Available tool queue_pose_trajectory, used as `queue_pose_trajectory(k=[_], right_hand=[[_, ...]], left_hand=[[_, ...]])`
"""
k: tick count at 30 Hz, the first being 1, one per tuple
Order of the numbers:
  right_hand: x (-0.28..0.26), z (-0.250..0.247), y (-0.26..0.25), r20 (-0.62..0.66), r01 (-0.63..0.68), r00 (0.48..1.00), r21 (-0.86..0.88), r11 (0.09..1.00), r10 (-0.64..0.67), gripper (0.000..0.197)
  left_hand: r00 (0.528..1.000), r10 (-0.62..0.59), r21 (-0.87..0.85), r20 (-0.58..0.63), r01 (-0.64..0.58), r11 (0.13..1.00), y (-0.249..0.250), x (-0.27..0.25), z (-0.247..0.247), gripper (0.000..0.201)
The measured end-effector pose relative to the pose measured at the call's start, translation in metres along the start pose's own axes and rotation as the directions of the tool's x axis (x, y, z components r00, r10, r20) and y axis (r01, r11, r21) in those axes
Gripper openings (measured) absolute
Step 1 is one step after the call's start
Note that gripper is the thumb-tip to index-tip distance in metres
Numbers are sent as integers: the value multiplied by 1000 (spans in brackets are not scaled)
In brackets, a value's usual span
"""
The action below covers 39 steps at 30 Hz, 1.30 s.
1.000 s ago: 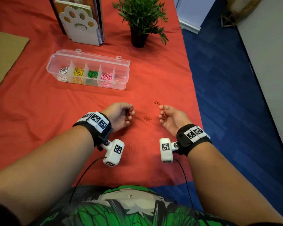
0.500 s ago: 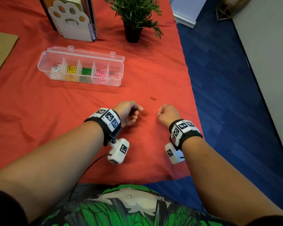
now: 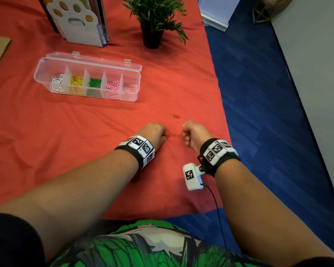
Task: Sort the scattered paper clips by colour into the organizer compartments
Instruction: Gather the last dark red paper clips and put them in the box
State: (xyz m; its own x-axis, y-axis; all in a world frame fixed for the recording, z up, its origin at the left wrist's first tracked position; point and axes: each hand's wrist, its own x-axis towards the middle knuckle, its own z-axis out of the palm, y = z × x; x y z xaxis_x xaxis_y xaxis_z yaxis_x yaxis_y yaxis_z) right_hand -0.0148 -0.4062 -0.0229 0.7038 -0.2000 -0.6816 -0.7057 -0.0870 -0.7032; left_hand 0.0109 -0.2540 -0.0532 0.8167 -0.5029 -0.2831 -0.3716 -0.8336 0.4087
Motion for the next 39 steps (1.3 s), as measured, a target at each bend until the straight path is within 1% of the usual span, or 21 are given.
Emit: queue_pose_trajectory(k=[2,5,6,7,8,10,11,12,14,15,16,18,20,24,26,28,30,31,33,36,39], right_hand=[[-4,-8,-2,80,-68,996,351,934,43,19],[1,-19,-2,145,-88,989,517,851,15,17],[3,-20,-3,129,-90,991,539,837,23,20],[7,-18,-5,104,-98,993,542,835,49,22],[10,-16,-7,73,-100,995,519,849,73,22],[20,-8,-13,-26,-63,997,326,943,76,20],[25,-5,-16,-87,-25,996,135,991,37,19],[30,-1,-20,-135,19,990,-101,995,-33,18],[38,6,-26,-175,82,965,-509,857,-197,7],[40,10,-28,-180,80,953,-624,777,-242,6],[44,13,-28,-180,73,943,-708,702,-280,18],[47,21,-28,-153,62,929,-833,550,-337,36],[47,29,-25,-126,40,932,-896,442,-339,40],[45,37,-24,-100,38,939,-921,387,-331,36],[44,38,-30,-47,96,951,-896,434,-307,35],[37,41,-36,-16,149,970,-752,642,-243,24],[22,44,-39,31,143,990,-333,932,-141,14],[14,46,-38,29,63,998,-51,997,-61,18],[4,46,-29,131,-47,991,285,957,10,13],[-12,46,-17,257,-97,966,449,888,-25,6],[-16,48,-4,256,-165,966,520,838,32,10]], left_hand=[[999,-38,-74,-9,37,997,-2,0,0,25],[983,-183,-328,8,176,928,-4,0,-9,22],[967,-247,-438,61,248,864,-5,-1,-14,19],[941,-309,-583,136,328,743,-7,-2,-20,19],[905,-353,-734,236,404,546,-9,-5,-28,22],[842,-334,-876,424,475,85,-16,-13,-42,23],[838,-275,-880,471,466,-88,-21,-18,-49,19],[847,-216,-872,485,449,-196,-25,-23,-56,13],[874,-164,-869,457,399,-294,-34,-31,-64,16],[877,-180,-872,446,380,-309,-38,-33,-66,21],[872,-204,-874,445,373,-311,-41,-34,-68,24],[857,-249,-877,452,376,-299,-47,-36,-71,27],[837,-316,-891,447,384,-241,-52,-36,-72,23],[827,-404,-889,390,452,66,-58,-38,-71,22],[836,-396,-836,380,494,240,-59,-41,-66,21],[860,-375,-723,345,498,478,-58,-47,-58,17],[911,-290,-628,292,411,661,-55,-56,-45,9],[928,-220,-607,301,365,706,-52,-62,-39,4],[933,-88,-507,348,266,820,-47,-75,-27,9],[928,43,-290,370,71,954,-44,-86,-11,26],[947,118,-172,298,-68,983,-43,-91,-1,18]])
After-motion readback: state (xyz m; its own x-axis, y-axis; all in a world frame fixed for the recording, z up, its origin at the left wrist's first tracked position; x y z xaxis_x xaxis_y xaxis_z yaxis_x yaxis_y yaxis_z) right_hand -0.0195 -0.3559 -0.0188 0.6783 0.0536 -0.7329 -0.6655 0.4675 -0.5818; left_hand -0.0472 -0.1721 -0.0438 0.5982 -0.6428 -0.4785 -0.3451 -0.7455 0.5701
